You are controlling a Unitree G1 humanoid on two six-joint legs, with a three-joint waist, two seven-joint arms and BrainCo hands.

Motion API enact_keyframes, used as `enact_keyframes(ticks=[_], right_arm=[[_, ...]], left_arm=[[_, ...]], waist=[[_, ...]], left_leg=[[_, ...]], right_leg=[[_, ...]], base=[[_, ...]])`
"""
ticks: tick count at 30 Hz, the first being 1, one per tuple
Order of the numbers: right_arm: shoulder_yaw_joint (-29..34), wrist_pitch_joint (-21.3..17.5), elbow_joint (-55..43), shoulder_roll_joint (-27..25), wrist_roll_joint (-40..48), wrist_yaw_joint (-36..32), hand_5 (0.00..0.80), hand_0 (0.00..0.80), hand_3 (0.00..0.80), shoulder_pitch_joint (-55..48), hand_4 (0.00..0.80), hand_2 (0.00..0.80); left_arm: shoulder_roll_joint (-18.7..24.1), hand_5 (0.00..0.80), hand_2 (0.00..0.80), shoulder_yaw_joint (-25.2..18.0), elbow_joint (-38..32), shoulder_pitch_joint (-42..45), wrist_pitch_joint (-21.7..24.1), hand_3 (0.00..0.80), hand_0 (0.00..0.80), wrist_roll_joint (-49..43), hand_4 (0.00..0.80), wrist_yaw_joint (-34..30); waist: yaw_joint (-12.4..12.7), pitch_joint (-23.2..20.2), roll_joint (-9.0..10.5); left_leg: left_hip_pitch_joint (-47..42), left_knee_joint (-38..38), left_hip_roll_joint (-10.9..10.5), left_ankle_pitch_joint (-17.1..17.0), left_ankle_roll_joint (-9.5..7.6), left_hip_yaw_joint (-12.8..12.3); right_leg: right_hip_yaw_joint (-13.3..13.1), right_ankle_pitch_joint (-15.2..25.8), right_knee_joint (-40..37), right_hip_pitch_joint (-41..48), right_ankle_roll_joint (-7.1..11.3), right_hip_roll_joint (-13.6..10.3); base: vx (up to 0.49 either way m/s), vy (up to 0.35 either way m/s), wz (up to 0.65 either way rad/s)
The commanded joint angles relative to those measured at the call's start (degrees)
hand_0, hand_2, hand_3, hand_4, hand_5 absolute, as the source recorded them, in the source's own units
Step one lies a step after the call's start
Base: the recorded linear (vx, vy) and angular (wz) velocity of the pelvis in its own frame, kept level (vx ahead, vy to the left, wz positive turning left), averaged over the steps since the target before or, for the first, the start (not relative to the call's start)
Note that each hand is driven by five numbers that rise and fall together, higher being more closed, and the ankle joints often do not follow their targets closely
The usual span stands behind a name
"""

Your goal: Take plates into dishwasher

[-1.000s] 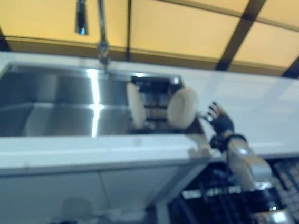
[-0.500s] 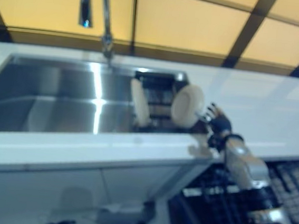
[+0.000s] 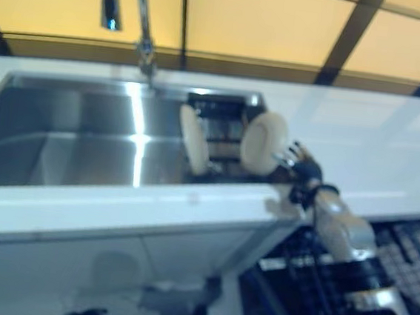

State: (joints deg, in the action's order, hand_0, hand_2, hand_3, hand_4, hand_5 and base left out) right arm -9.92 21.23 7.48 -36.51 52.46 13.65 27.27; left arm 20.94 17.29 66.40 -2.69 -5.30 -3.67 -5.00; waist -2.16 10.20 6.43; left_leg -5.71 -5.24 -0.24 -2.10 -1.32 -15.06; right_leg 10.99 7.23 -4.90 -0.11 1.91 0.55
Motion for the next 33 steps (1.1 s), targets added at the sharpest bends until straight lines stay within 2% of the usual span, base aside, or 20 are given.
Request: enact_keyframes(ticks=[1,24,33], right_arm=[[0.65,-1.92,2.28,0.59,2.38,1.05,0.0,0.0,0.0,8.98,0.0,0.0],[0.06,-2.11,4.34,1.52,2.71,3.65,0.0,0.0,0.0,11.12,0.0,0.0],[0.28,-3.71,4.35,1.67,-0.23,4.69,0.0,0.0,0.0,11.29,0.0,0.0]], left_arm=[[0.35,0.0,0.0,2.67,0.55,-2.93,0.24,0.0,0.0,-0.24,0.0,-0.06],[0.43,0.0,0.0,3.51,-0.24,-3.65,0.17,0.0,0.0,0.38,0.0,-0.32],[0.23,0.0,0.0,3.73,-0.29,-3.91,0.06,0.0,0.0,0.28,0.0,-0.29]], waist=[[1.67,0.76,-2.11],[2.07,2.0,-2.73],[2.09,2.36,-2.96]], left_leg=[[0.33,0.24,-1.04,7.81,-2.99,1.5],[0.74,0.24,-1.22,7.69,-2.95,2.04],[0.86,0.24,-1.27,7.63,-2.98,2.17]], right_leg=[[1.3,-7.92,3.46,1.21,4.41,-2.54],[1.41,-8.24,4.14,0.62,4.34,-2.68],[1.41,-8.13,4.24,0.39,4.4,-2.73]], base=[[-0.005,0.002,0.09],[-0.001,0.0,0.01],[0.0,0.0,0.0]])
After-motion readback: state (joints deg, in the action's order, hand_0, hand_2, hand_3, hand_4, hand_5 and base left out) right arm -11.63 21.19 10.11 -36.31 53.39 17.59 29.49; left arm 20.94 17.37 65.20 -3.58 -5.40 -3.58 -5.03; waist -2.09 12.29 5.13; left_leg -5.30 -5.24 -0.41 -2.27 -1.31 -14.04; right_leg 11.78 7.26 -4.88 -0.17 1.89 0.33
